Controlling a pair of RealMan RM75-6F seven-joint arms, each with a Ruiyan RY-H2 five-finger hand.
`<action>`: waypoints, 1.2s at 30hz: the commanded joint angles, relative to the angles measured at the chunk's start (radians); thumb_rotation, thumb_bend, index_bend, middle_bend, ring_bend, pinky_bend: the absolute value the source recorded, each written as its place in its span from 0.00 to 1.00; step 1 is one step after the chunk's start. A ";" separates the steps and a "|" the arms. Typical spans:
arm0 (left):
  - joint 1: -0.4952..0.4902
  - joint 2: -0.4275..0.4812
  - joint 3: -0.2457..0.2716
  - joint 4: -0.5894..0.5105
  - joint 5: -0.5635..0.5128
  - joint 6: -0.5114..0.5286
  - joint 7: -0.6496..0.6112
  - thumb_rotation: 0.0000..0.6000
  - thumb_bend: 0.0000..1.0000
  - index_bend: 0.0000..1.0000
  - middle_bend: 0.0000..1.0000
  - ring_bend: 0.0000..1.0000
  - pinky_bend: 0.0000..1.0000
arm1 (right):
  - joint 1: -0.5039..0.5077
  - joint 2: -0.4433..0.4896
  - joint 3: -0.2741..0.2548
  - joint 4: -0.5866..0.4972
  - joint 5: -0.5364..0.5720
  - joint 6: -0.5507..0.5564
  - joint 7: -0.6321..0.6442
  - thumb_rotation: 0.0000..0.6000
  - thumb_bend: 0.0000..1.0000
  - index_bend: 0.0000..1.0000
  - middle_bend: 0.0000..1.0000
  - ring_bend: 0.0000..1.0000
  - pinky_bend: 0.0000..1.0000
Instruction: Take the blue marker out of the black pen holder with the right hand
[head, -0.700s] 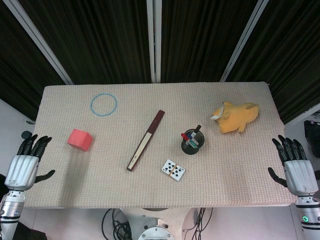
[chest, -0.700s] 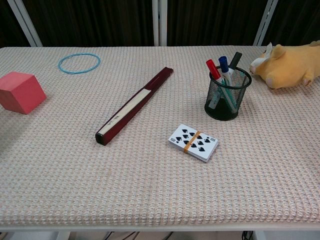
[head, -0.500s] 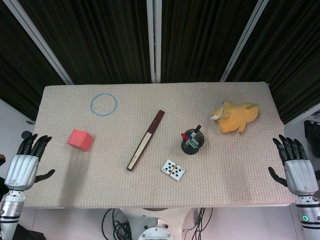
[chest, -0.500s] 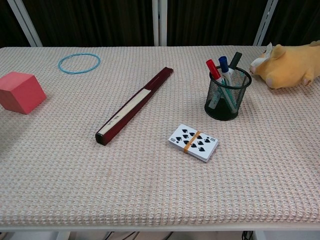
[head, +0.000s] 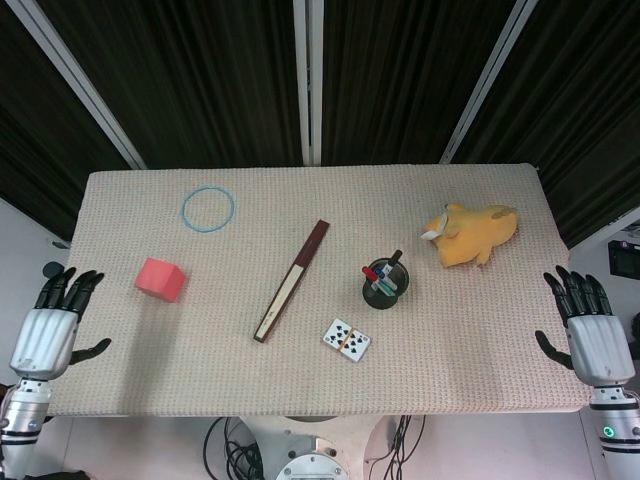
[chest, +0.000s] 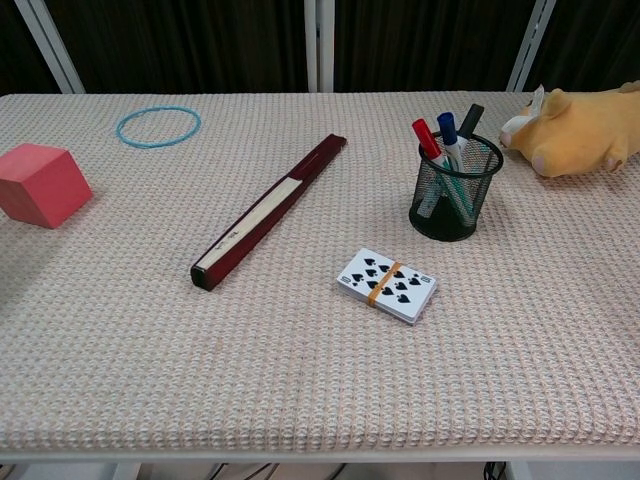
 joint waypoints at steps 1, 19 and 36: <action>-0.001 -0.001 0.001 0.007 -0.002 -0.002 -0.003 1.00 0.02 0.10 0.09 0.00 0.10 | 0.015 0.005 0.007 -0.013 0.000 -0.015 -0.016 1.00 0.22 0.00 0.00 0.00 0.00; 0.000 0.008 0.002 0.005 -0.006 -0.004 -0.007 1.00 0.02 0.10 0.09 0.00 0.10 | 0.280 -0.010 0.099 -0.186 0.053 -0.319 -0.247 1.00 0.22 0.00 0.00 0.00 0.00; 0.000 0.024 0.007 -0.002 -0.018 -0.022 -0.014 1.00 0.02 0.10 0.09 0.00 0.10 | 0.435 -0.228 0.132 -0.086 0.215 -0.452 -0.302 1.00 0.24 0.03 0.00 0.00 0.00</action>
